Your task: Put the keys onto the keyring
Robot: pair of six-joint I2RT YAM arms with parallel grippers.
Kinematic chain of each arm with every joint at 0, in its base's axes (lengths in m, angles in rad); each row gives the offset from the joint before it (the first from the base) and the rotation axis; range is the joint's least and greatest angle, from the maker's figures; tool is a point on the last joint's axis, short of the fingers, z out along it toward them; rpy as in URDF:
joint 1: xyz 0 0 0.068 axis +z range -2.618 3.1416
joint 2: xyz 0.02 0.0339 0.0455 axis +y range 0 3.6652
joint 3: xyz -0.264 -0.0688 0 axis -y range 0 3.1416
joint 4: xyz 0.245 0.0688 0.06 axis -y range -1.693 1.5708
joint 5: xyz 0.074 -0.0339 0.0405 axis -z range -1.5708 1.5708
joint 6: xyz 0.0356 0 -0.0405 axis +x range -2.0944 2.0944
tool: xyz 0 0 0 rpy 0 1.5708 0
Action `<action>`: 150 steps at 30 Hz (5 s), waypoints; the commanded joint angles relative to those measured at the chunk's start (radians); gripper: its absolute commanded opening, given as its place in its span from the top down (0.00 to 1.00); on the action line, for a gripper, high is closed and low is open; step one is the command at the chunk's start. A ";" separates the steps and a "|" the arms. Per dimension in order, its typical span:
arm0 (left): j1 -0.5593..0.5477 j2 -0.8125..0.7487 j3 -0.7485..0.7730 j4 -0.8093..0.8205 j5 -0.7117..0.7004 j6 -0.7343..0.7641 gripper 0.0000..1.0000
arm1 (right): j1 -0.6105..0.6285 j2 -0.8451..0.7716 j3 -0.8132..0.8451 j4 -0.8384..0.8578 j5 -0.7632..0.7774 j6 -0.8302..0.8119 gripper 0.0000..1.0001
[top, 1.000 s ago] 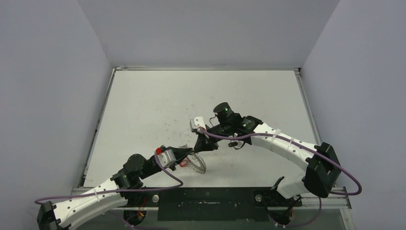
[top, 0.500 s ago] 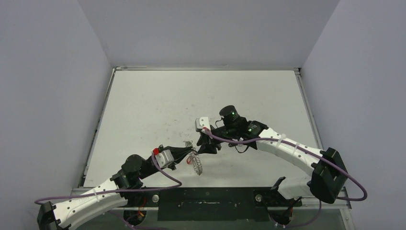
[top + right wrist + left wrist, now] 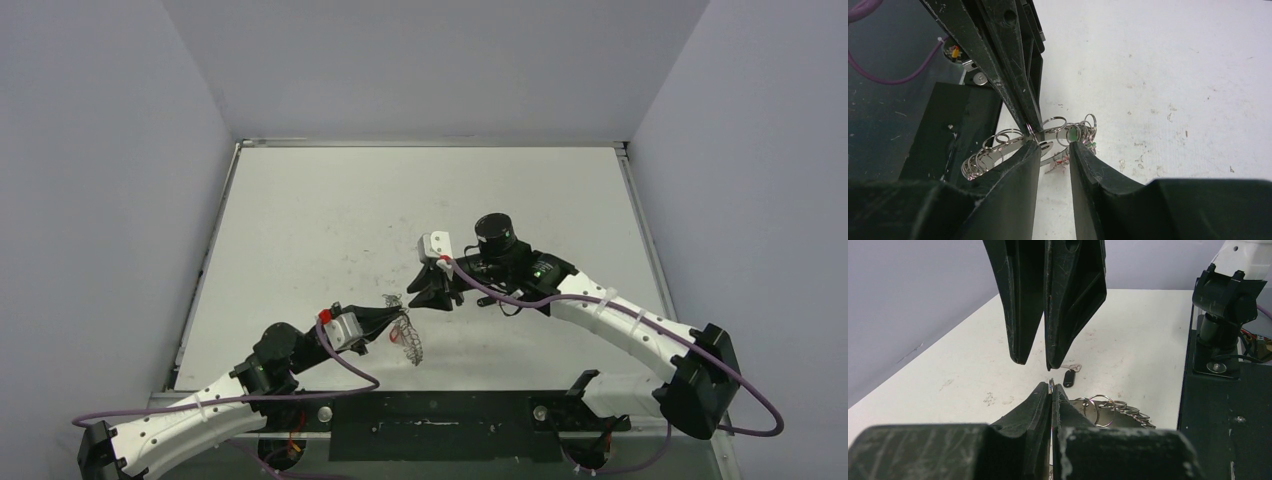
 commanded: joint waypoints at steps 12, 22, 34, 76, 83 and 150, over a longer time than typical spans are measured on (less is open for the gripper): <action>-0.002 -0.019 0.018 0.087 0.007 -0.006 1.00 | 0.031 0.077 0.031 0.029 -0.096 -0.044 0.68; -0.002 -0.026 0.014 0.083 0.009 -0.006 1.00 | 0.050 0.095 0.056 -0.007 -0.090 -0.070 0.95; -0.002 -0.034 0.033 0.021 -0.011 -0.008 0.78 | 0.050 0.105 0.200 -0.349 0.109 -0.175 1.00; -0.002 0.272 0.223 -0.223 -0.010 0.039 0.70 | 0.148 0.257 0.422 -0.570 0.294 -0.142 1.00; -0.002 0.287 0.223 -0.232 -0.008 0.048 1.00 | 0.149 0.254 0.418 -0.573 0.302 -0.145 1.00; -0.002 0.036 0.098 -0.132 -0.089 0.003 1.00 | -0.097 0.052 -0.060 0.045 0.134 0.107 0.60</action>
